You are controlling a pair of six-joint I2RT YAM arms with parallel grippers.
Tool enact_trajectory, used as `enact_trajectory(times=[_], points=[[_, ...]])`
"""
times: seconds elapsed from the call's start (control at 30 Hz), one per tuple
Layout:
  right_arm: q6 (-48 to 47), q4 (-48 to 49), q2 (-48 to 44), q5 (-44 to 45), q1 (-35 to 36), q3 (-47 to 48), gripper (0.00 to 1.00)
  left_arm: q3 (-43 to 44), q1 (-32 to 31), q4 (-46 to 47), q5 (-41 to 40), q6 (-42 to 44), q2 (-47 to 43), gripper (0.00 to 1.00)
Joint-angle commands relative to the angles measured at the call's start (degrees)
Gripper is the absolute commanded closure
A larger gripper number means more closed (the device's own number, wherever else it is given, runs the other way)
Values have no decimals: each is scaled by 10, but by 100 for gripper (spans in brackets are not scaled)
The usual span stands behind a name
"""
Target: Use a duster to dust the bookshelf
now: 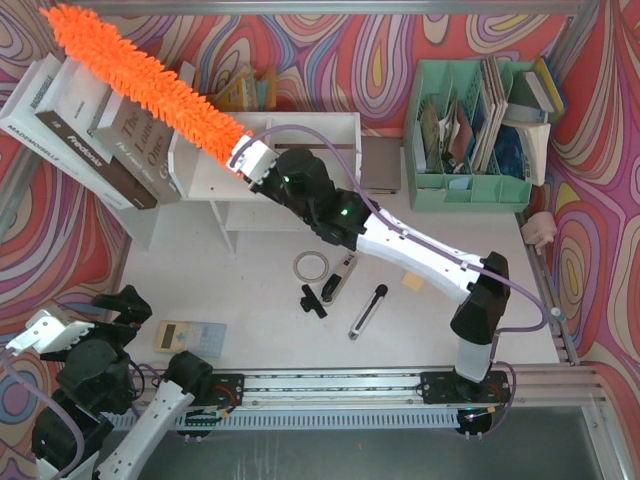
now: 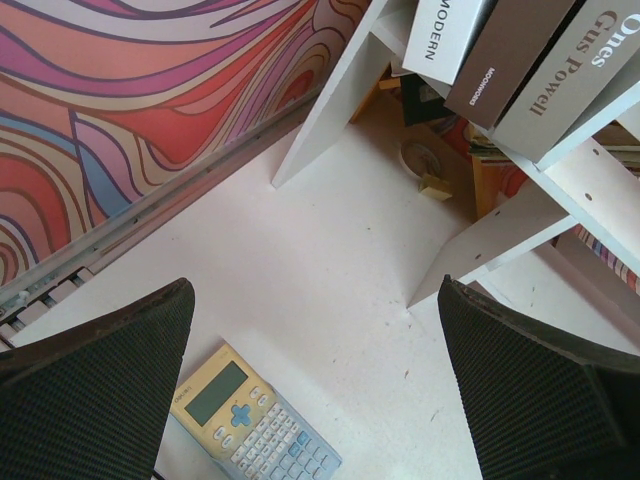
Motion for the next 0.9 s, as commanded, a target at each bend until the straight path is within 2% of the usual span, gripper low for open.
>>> enact_trajectory(times=[0.0,0.13,0.37,0.7,0.87], points=[[40,-2,3,12,-19,56,100,-7,1,11,4,12,-5,2],[51,19,-25,-27,-18,38,100,-7,2,12,3,12,-4,2],[53,-1,-14,-18,-18,66,100,-6,2,10,3,11,-4,2],[55,14,-99,-60,-9,11,100,-6,1,11,3,12,2,2],[48,16,-130,-43,11,-14,100,-6,2,11,2,12,1,2]])
